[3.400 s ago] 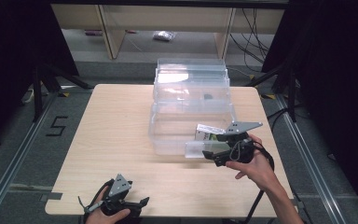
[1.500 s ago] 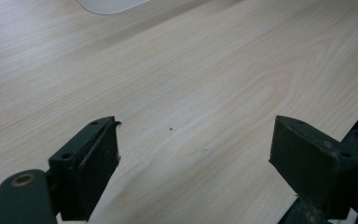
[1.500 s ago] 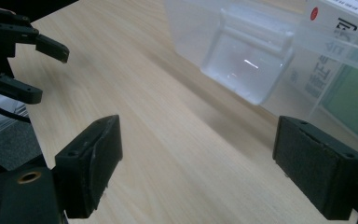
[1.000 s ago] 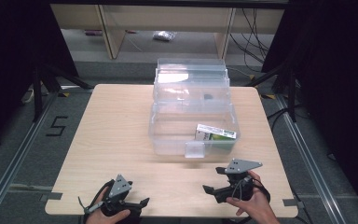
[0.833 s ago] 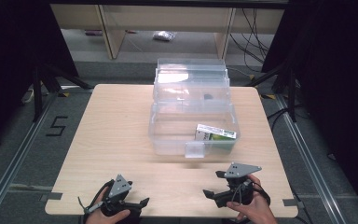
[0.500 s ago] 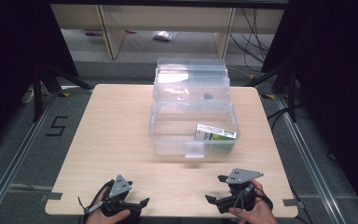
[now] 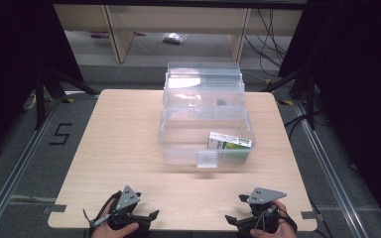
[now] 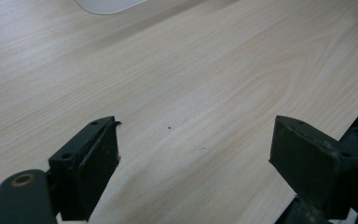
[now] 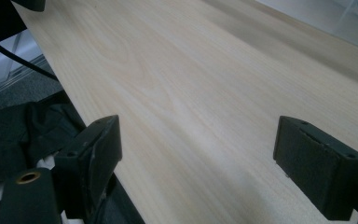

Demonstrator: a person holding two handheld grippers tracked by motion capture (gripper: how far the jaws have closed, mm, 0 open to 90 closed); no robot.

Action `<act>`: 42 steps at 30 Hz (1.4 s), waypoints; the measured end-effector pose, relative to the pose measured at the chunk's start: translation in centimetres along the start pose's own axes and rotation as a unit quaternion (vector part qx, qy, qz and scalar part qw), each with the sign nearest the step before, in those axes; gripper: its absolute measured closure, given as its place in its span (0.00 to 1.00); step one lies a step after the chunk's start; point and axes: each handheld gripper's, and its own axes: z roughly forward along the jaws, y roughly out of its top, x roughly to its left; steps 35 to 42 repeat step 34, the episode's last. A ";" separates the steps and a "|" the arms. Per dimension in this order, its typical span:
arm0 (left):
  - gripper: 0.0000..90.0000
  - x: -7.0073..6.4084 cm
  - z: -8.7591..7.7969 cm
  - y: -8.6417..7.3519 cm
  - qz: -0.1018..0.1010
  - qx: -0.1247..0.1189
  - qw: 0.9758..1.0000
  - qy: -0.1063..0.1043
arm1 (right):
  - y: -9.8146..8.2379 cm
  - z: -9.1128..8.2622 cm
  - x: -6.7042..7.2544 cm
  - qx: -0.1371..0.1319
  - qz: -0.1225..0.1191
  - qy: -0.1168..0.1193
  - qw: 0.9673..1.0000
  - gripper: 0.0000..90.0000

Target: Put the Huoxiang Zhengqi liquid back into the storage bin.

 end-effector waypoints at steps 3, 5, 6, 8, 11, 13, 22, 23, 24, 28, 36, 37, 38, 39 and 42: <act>0.16 0.0 0.0 0.0 0.001 0.001 1.000 -0.001 | -0.2 -0.2 0.1 0.006 0.006 -0.010 1.000 0.18; 0.16 0.0 0.0 0.0 0.001 0.001 1.000 -0.001 | -0.6 -0.2 0.2 0.017 0.010 -0.015 1.000 0.18; 0.16 0.0 0.0 0.0 0.001 0.001 1.000 -0.001 | -0.7 -0.1 0.1 0.018 0.004 -0.013 1.000 0.18; 0.16 0.0 0.0 0.0 0.001 0.001 1.000 -0.001 | -0.9 -0.3 0.1 0.018 0.003 -0.013 1.000 0.18; 0.16 0.0 0.0 0.0 0.001 0.001 1.000 0.000 | -1.1 -0.6 0.1 0.016 0.006 -0.013 1.000 0.18; 0.16 0.0 0.0 0.0 0.001 0.002 1.000 0.000 | -1.3 -0.7 0.0 0.019 0.002 -0.018 1.000 0.18; 0.16 -0.1 0.1 0.0 0.002 0.002 1.000 0.001 | -1.4 -0.8 0.2 0.028 0.003 -0.014 1.000 0.18; 0.16 -0.1 0.1 0.0 0.002 0.002 1.000 0.001 | -1.4 -0.8 0.2 0.029 0.000 -0.017 0.999 0.18; 0.16 0.0 0.1 0.0 0.002 0.002 1.000 0.001 | -1.4 -0.8 0.2 0.028 0.002 -0.019 0.999 0.18; 0.16 0.0 0.1 0.0 0.002 0.002 1.000 0.002 | -1.3 -0.7 0.2 0.026 -0.013 -0.019 0.999 0.18; 0.16 0.0 0.1 0.1 0.003 0.005 1.000 0.003 | -1.2 -0.7 0.1 0.024 -0.016 -0.019 0.999 0.18; 0.16 0.0 0.1 0.1 0.003 0.005 1.000 0.003 | -1.2 -0.7 0.1 0.024 -0.016 -0.019 0.999 0.18; 0.16 0.0 0.1 0.1 0.003 0.005 1.000 0.003 | -1.2 -0.7 0.1 0.024 -0.016 -0.019 0.999 0.18; 0.16 0.0 0.1 0.1 0.003 0.005 1.000 0.003 | -1.2 -0.7 0.1 0.024 -0.016 -0.019 0.999 0.18; 0.16 0.0 0.1 0.1 0.003 0.005 1.000 0.003 | -1.2 -0.7 0.1 0.024 -0.016 -0.019 0.999 0.18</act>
